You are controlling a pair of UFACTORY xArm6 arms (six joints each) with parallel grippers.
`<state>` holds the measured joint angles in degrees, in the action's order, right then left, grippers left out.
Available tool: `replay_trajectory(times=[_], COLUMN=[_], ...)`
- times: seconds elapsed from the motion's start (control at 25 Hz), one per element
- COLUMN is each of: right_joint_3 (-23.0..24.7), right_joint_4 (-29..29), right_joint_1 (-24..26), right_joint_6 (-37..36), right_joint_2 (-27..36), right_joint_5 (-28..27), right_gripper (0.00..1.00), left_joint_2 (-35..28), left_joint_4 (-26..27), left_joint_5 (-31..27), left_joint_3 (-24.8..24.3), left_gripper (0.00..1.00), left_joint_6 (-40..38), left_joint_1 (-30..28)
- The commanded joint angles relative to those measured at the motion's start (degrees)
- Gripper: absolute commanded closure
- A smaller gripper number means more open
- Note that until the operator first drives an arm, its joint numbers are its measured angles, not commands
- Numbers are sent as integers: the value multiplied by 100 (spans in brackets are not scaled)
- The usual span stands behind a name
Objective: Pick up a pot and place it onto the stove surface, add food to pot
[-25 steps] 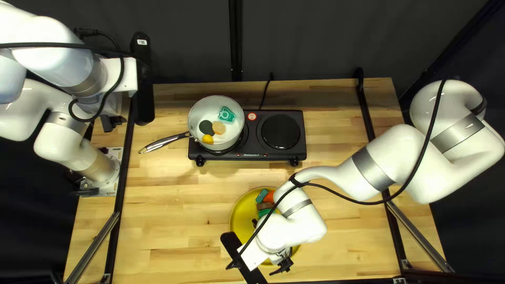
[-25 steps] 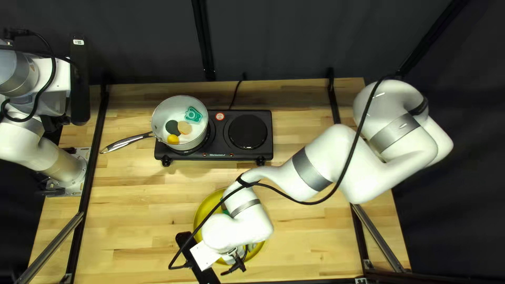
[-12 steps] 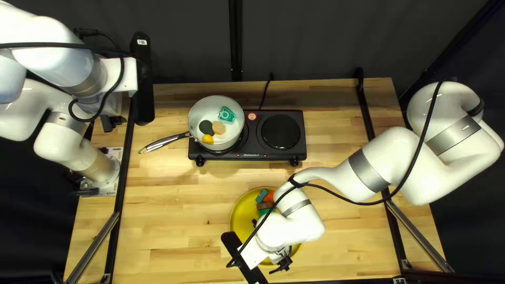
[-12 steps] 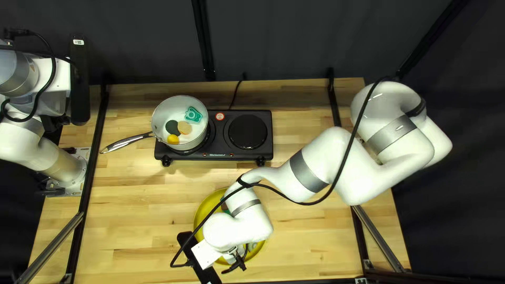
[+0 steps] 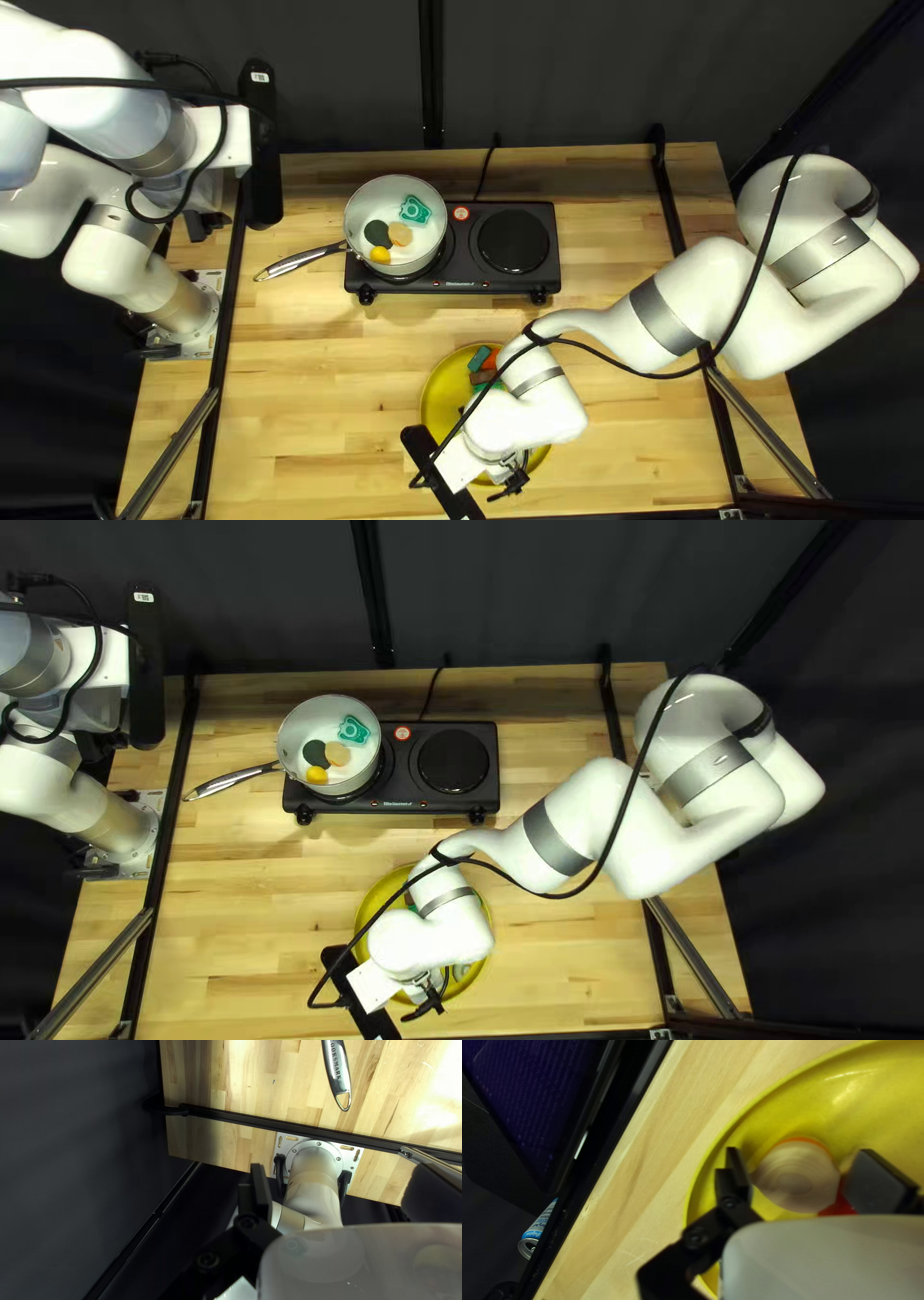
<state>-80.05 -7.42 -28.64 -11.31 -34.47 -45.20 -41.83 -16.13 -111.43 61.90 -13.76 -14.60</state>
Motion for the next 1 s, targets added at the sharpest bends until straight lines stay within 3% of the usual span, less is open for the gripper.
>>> replay_trajectory(times=[0.04, 0.24, 0.44, 0.56, 0.72, 1.0], right_joint_3=[2, 25, -327, -526, -955, -1059], right_joint_4=[0, 50, 432, 555, 723, 900], right_joint_1=[0, 1, 213, 355, 733, 1680], right_joint_6=[0, 24, 154, 106, -157, -917], right_joint_2=[-1, 68, 737, 949, 1161, 1622], right_joint_5=[-1, -64, -1288, -1750, -2458, -2869], right_gripper=[100, 100, 100, 100, 100, 100], left_joint_2=[0, 0, 0, 0, 0, 0], left_joint_4=[0, 0, 0, 0, 0, 0], left_joint_5=[0, 0, 0, 0, 0, 0], left_joint_3=[0, 0, 0, 0, 0, 0], left_gripper=[0, 0, 0, 0, 0, 0], left_joint_6=[0, 0, 0, 0, 0, 0], left_joint_1=[0, 0, 0, 0, 0, 0])
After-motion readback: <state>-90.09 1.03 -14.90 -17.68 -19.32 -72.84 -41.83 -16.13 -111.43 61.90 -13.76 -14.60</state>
